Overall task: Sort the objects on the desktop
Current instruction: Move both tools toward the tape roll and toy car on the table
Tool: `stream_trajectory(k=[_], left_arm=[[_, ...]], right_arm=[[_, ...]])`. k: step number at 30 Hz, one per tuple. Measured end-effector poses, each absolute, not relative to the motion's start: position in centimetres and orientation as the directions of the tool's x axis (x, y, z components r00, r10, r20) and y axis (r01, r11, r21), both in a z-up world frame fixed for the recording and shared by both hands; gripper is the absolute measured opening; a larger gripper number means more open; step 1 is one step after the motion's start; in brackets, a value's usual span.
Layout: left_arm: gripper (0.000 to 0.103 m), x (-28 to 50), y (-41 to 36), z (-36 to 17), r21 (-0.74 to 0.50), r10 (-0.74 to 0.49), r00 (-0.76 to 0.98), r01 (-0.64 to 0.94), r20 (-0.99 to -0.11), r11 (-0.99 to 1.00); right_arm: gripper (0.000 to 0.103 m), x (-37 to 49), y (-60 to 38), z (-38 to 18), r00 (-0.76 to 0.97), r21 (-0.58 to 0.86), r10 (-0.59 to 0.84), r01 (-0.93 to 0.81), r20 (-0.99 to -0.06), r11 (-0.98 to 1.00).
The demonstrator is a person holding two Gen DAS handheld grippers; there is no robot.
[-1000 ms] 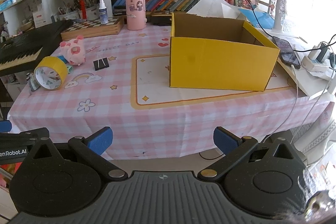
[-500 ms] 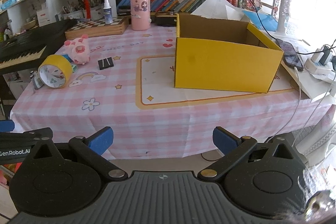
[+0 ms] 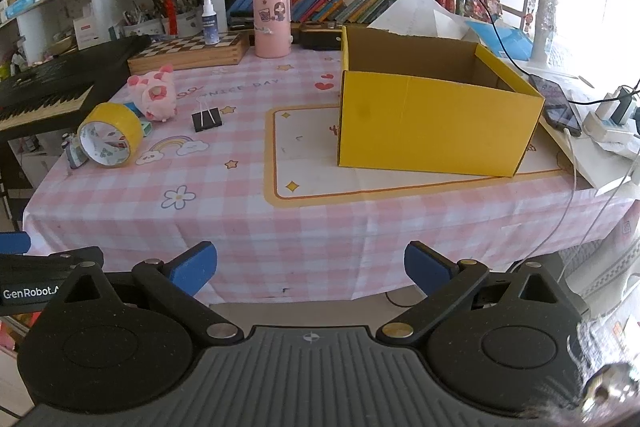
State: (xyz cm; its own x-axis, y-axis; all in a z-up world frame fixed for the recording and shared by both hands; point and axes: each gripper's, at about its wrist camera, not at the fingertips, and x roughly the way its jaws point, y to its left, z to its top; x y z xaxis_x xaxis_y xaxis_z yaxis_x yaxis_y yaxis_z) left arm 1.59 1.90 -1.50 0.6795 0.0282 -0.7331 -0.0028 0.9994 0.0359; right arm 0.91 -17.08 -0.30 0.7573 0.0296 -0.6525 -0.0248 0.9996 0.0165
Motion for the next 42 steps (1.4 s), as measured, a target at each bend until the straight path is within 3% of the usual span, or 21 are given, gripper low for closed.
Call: stream_trajectory(k=[42], left_arm=[[0.090, 0.3, 7.8, -1.3, 0.022, 0.100, 0.681, -0.123, -0.725, 0.992]], right_arm=[[0.101, 1.7, -11.0, -0.3, 0.737, 0.038, 0.156, -0.174, -0.658, 0.984]])
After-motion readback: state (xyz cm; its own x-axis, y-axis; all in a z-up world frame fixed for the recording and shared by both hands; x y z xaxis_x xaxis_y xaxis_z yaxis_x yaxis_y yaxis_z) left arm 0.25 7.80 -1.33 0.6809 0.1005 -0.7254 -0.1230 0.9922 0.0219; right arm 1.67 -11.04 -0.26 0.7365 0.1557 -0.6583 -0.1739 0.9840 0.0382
